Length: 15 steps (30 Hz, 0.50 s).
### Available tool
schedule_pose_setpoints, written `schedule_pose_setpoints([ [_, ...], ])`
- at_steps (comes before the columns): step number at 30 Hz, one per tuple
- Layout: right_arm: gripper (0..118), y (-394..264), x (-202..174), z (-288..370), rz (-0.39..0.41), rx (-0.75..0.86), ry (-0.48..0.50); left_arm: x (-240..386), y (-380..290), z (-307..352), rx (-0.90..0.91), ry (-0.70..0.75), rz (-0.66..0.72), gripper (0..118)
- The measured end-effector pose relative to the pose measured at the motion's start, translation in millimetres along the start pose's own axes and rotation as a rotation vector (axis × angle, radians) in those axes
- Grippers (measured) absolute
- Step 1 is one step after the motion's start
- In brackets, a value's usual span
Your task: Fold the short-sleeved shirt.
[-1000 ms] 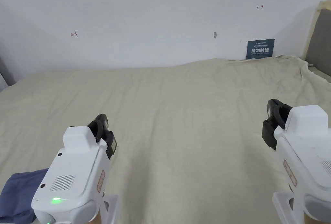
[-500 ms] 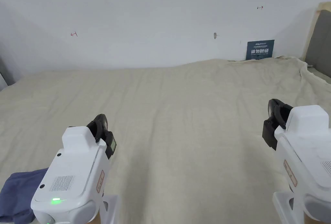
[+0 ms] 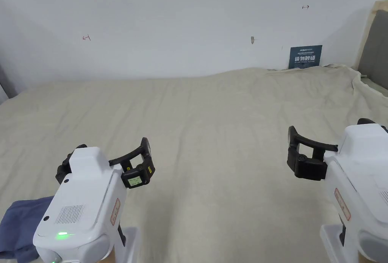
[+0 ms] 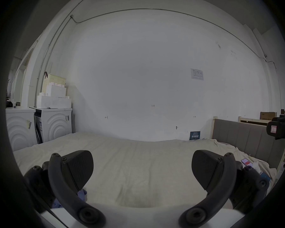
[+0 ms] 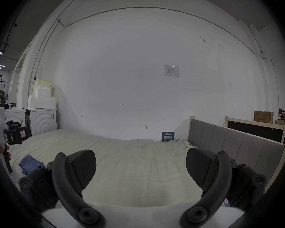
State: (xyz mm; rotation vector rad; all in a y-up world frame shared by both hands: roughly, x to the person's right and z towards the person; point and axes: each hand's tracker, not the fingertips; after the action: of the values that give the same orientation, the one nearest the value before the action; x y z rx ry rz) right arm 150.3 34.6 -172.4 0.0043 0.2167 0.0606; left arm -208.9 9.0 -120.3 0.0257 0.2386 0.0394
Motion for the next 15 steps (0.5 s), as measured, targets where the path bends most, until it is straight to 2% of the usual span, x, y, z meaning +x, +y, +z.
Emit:
schedule_pose_setpoints([
  [15,115,0.1,1.3,-0.1,-0.009,0.016,-0.007,1.4,1.8,0.9,0.015,0.010,-0.004,118],
])
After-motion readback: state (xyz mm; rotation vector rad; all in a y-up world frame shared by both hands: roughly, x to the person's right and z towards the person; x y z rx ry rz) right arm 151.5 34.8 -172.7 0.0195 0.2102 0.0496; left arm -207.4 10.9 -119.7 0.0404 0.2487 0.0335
